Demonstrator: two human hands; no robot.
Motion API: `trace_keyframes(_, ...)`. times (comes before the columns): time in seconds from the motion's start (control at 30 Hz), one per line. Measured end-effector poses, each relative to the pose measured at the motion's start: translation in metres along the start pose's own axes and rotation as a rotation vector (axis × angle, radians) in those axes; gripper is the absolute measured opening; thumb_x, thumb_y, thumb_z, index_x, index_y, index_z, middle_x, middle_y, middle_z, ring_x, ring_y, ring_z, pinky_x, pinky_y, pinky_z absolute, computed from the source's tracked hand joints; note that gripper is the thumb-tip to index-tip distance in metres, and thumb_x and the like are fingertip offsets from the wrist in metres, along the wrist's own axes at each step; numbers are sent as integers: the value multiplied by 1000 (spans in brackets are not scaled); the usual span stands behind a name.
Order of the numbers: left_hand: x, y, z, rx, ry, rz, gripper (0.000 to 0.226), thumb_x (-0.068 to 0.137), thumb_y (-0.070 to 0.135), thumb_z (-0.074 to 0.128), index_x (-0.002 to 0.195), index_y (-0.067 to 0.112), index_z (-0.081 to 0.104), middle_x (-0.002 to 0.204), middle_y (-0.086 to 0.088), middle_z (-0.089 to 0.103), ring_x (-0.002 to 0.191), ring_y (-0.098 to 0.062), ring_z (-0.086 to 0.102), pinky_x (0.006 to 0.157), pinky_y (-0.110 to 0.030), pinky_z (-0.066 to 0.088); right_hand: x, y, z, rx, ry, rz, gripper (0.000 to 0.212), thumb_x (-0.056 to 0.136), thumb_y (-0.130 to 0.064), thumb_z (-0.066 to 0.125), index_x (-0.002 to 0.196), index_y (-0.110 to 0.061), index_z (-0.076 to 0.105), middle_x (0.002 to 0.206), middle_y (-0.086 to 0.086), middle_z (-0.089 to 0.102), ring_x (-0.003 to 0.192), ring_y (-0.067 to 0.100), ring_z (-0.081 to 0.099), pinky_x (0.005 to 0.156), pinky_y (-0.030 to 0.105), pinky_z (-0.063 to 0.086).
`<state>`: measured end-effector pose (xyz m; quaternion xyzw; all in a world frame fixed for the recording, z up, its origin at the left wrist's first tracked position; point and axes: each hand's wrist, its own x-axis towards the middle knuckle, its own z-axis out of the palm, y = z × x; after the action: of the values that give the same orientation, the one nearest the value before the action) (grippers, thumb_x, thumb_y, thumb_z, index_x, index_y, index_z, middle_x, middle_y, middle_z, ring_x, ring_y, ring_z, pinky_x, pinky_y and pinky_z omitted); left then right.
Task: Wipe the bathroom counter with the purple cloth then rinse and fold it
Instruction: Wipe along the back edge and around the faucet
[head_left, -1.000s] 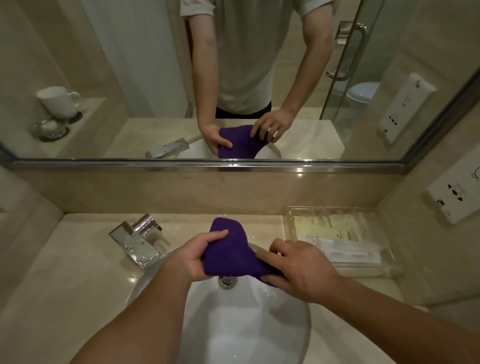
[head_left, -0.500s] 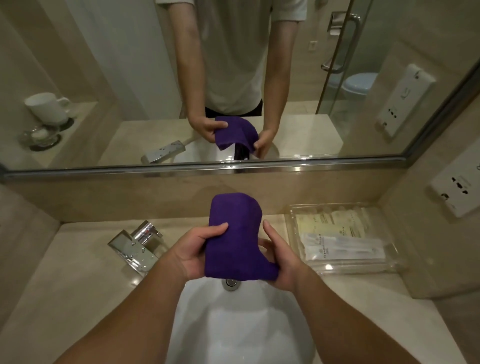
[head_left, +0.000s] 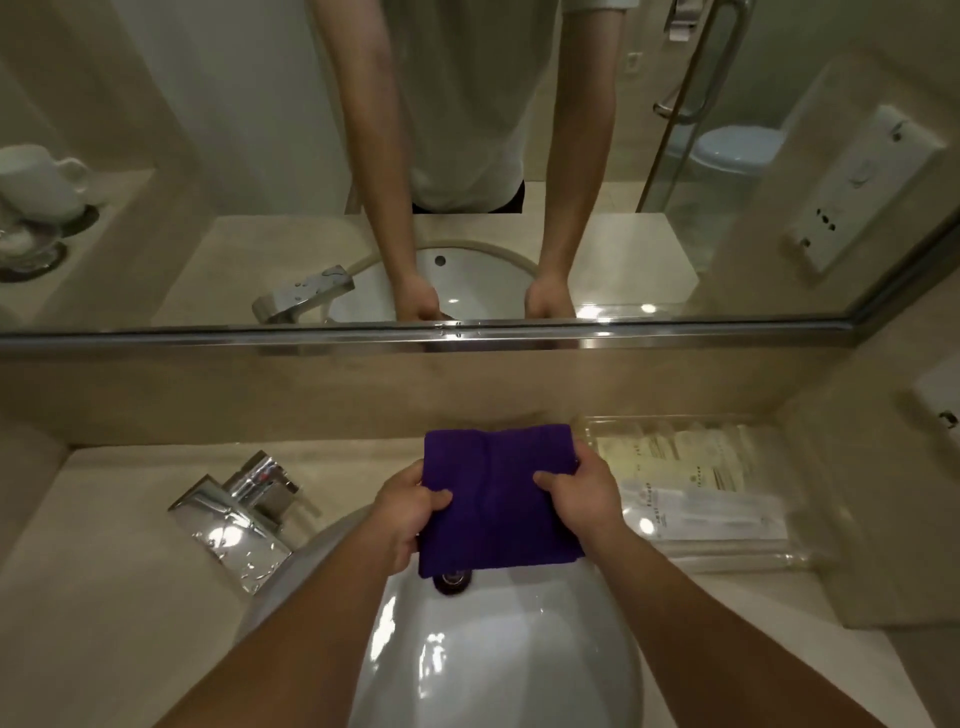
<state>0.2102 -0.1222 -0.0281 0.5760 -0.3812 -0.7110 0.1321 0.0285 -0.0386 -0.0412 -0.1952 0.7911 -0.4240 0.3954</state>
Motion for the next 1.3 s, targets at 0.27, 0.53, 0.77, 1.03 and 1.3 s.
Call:
trace_keyframes(0.27,55,-7,14,503,297,357,49,83,-3,50,121,27,61,102,2,67,94,-23,63,76,-30,47,20,-4,19,-516,267,-287,69,82,3,52,141,-29,36,137,0,38,111,19,52,88,38,53)
trace_keyframes(0.53,53,-65,32,1151,422,1025,75,74,14,72,142,10,42,140,-14,47,128,-29,46,106,-49,44,4,59,59,-897,172,-515,58,79,-28,69,132,-6,59,134,15,60,120,29,62,97,43,53)
trace_keyframes(0.77,71,-64,32,1392,157,1275,51,86,15,58,137,12,54,140,-8,56,137,-22,41,119,-40,21,24,72,57,-1056,236,-383,75,103,-39,0,142,7,44,149,30,41,138,43,41,114,49,31)
trace_keyframes(1.03,99,-60,6,1630,105,1020,63,96,49,37,150,17,35,157,-6,33,146,-22,28,116,-47,18,32,66,58,-1063,182,-526,62,100,-36,23,149,-2,39,155,18,37,143,32,39,114,45,21)
trace_keyframes(1.3,95,-67,29,1557,174,1004,57,98,44,33,146,15,44,153,-9,41,142,-27,37,114,-50,24,34,65,61,-1070,277,-431,62,90,-25,34,139,10,46,144,29,47,132,41,50,106,51,43)
